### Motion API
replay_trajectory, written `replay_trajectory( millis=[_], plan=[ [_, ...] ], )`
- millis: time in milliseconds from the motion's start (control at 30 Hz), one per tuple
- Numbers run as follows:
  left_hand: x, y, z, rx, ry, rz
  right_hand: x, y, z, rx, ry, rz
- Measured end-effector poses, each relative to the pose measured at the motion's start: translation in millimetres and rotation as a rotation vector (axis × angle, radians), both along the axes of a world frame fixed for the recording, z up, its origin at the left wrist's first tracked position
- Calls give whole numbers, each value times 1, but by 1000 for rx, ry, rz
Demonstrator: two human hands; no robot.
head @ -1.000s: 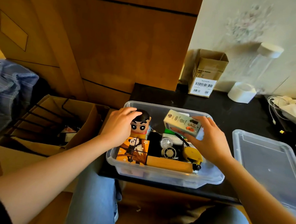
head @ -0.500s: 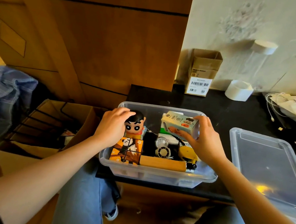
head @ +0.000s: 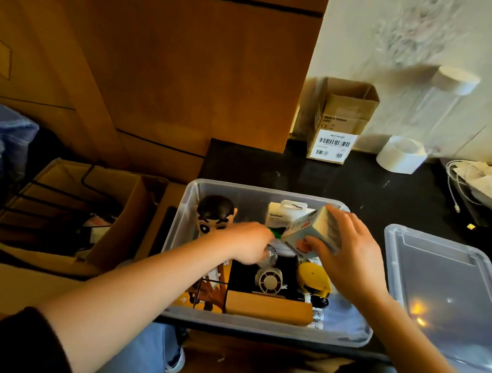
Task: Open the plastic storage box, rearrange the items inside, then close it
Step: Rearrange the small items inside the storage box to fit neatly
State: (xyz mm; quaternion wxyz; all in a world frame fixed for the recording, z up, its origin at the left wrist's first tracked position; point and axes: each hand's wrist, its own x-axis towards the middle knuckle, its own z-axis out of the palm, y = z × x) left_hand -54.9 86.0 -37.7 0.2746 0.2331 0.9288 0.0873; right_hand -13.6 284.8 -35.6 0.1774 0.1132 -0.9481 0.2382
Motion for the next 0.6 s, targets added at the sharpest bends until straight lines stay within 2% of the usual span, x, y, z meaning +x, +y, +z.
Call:
replay_trajectory(
  millis=[133, 267, 467, 600],
  plan=[
    [-16, 10, -5, -98, -15, -42, 0, 0, -4, 91, 6, 7],
    [-17, 17, -4, -160, -16, -58, -1, -2, -4, 93, 8, -11],
    [-10, 31, -11, -267, 122, -69, 2, -4, -2, 102, 11, 9],
    [-11, 39, -15, -300, 142, -54, 2, -4, 0, 99, 7, 1]
  ],
)
